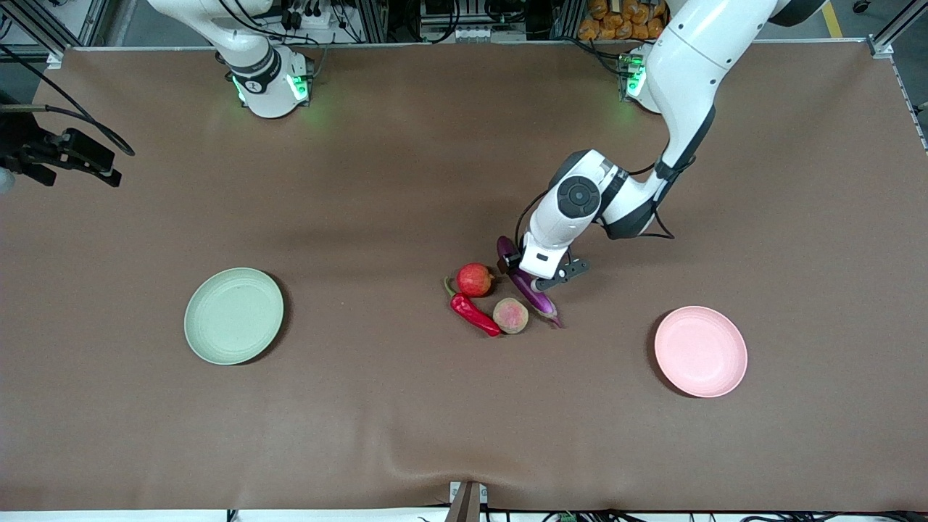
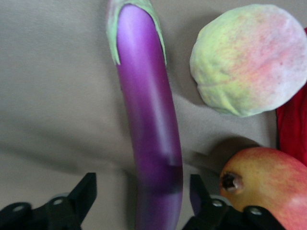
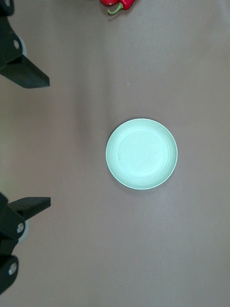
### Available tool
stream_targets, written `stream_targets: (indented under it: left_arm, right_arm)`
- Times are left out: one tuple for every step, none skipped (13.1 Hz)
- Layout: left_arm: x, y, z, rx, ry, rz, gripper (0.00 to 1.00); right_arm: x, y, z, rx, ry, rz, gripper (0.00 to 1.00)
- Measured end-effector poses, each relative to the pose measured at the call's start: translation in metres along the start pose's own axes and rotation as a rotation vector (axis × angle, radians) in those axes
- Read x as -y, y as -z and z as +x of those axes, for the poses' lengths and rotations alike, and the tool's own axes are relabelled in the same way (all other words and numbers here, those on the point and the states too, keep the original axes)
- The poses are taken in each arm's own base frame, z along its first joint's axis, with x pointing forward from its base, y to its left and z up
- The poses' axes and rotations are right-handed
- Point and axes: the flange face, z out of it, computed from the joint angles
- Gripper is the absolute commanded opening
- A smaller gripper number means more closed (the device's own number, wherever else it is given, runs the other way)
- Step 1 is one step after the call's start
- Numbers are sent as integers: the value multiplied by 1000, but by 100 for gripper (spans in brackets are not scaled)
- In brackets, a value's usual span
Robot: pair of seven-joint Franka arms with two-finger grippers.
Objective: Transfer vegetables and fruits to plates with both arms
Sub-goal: 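Lower the left gripper and grasp the purple eggplant, then carry the eggplant with the left gripper onto the pink plate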
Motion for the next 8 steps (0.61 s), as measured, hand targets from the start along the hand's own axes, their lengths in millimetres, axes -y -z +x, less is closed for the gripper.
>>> stream_targets:
  left_arm:
    - [1, -5, 1, -1, 3, -9, 65]
    - [1, -10, 2, 0, 6, -16, 47]
    - [1, -13, 3, -1, 7, -23, 32]
    - [0, -15, 4, -1, 8, -28, 10]
    - [0, -15, 5, -4, 7, -31, 0]
    - [-1, -13, 9, -16, -5, -32, 0]
    - [-1, -7, 15, -35, -24, -28, 0]
    - [1, 4, 24, -49, -40, -7, 0]
  right_arm:
    - [0, 0, 0, 2, 0, 0, 100]
    - [0, 0, 0, 2, 0, 0, 100]
    - [0, 0, 0, 3, 0, 0, 100]
    - [0, 0, 0, 3, 0, 0, 100]
    - [0, 0, 0, 3, 0, 0, 100]
    - [1, 0, 0, 4, 2, 0, 100]
    - [1, 0, 0, 4, 3, 0, 100]
    - [2, 0, 0, 4, 3, 0, 100]
